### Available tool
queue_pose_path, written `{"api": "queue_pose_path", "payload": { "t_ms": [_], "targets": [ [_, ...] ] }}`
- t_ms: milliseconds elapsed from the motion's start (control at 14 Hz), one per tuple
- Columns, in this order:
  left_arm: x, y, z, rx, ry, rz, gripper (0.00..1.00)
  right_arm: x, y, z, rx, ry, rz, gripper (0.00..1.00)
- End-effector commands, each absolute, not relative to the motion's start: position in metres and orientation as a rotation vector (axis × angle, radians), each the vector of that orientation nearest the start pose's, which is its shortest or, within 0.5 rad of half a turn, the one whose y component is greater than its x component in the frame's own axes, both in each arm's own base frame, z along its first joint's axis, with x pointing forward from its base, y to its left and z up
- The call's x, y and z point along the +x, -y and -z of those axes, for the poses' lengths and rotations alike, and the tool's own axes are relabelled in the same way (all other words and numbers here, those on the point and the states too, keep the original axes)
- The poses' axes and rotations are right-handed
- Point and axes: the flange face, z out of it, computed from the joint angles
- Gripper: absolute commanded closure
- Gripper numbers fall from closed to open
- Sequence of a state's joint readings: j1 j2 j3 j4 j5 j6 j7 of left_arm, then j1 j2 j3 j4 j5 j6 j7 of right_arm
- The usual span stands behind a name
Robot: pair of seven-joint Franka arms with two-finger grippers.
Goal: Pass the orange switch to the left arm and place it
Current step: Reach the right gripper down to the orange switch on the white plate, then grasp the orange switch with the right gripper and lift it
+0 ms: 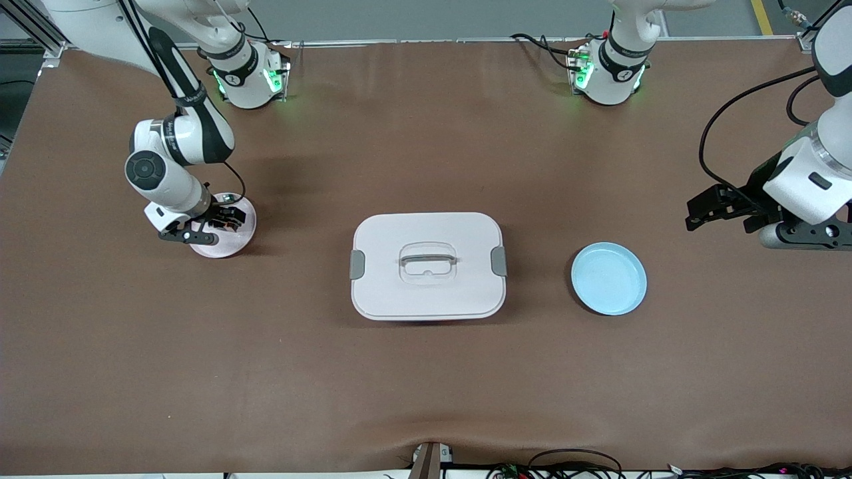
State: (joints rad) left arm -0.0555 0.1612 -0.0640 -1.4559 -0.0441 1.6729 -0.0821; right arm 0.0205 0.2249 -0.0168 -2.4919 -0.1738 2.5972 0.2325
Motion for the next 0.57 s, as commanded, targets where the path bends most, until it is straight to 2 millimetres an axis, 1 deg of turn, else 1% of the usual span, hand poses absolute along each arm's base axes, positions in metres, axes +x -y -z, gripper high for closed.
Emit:
{"api": "queue_pose_path", "payload": {
  "t_ms": [0,358,501],
  "targets": [
    [0.61,0.0773,-0.5966,-3.212,-0.046,0.087,0.0,0.4573,-0.0098,-0.1827,-3.245,-0.113,-0.169,0.0],
    [0.6104,0.0773,-0.5957,-3.212,-0.048,0.085,0.0,0.4579,-0.0071,-0.1792,-3.252,-0.097,-0.161,0.0],
    [0.6098,0.0818,-0.5956,-3.21,-0.058,0.085,0.0,0.4584,-0.0071,-0.1796,-3.253,-0.093,-0.161,0.0]
  ]
}}
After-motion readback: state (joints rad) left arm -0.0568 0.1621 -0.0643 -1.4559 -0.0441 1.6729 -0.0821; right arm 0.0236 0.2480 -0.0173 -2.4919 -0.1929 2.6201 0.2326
